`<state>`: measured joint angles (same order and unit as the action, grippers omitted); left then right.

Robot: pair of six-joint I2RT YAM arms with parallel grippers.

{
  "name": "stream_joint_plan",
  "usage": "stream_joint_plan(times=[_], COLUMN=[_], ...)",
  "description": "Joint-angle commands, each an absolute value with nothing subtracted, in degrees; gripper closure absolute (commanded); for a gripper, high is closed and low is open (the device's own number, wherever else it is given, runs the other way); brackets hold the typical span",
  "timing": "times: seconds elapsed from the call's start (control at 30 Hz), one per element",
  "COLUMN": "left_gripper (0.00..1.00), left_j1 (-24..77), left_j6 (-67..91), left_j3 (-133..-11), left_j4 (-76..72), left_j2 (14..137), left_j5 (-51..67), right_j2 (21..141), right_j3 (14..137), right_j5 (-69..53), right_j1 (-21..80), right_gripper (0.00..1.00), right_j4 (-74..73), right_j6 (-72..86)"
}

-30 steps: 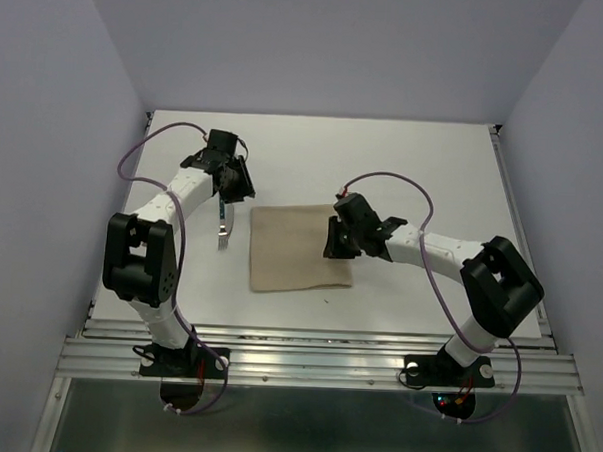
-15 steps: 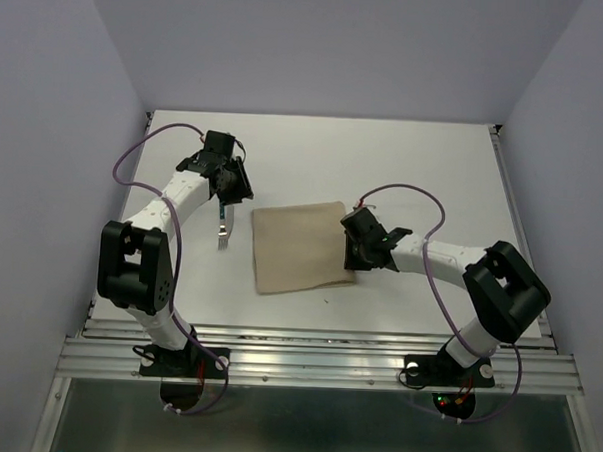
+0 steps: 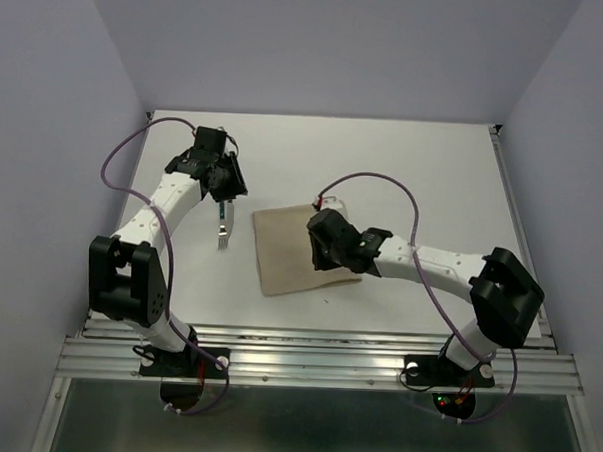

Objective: Fold the napkin into a case and place the utensils inside
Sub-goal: Pick up the top corner of the square-folded napkin from the center of the board.

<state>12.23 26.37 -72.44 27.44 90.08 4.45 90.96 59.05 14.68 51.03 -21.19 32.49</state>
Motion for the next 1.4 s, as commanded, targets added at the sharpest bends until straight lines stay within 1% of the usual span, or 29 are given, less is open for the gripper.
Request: stream_joint_plan(times=[0.0,0.13,0.23,0.3,0.53,0.7,0.87,1.07,1.33,1.37], left_gripper=[0.55,0.52,0.49,0.47,0.47,0.47,0.47,0.47,0.47,0.47], left_j1=[9.94,8.62,8.44,8.35,8.00,8.00,8.00,8.09,8.00,8.00], left_j6=[24.52,23.82,23.73,23.64,23.64,23.64,23.82,23.99,24.17,24.17], left_j3=[-75.06,-74.62,-73.83,-73.39,-72.69,-72.33,-71.89,-71.89,-71.98,-71.90], left_j4=[29.09,29.44,29.27,29.27,29.09,28.65,28.30,28.04,28.04,27.95], left_j2=[84.99,84.20,83.94,83.76,83.50,83.50,83.85,84.02,84.55,84.55], left_j5=[5.18,6.85,7.56,7.73,7.91,8.17,8.61,9.14,9.40,9.58], right_j2=[95.00,102.28,107.64,109.76,114.26,115.93,116.19,116.72,116.37,116.28], right_j3=[65.38,72.50,78.99,81.03,84.20,84.90,84.55,84.55,84.29,84.20], right_j5=[17.22,18.98,19.34,19.60,20.56,22.32,22.94,23.55,24.43,24.69], right_j1=[59.66,66.25,69.94,71.36,72.42,72.42,72.42,72.42,72.42,72.42], right_gripper=[0.68,0.65,0.64,0.63,0.61,0.62,0.67,0.67,0.82,0.87], right_j4=[-21.71,-22.24,-22.41,-22.67,-23.29,-24.70,-24.70,-25.22,-25.31,-25.31], right_j6=[30.76,29.62,28.48,27.86,28.04,27.95,28.39,28.65,29.35,29.36])
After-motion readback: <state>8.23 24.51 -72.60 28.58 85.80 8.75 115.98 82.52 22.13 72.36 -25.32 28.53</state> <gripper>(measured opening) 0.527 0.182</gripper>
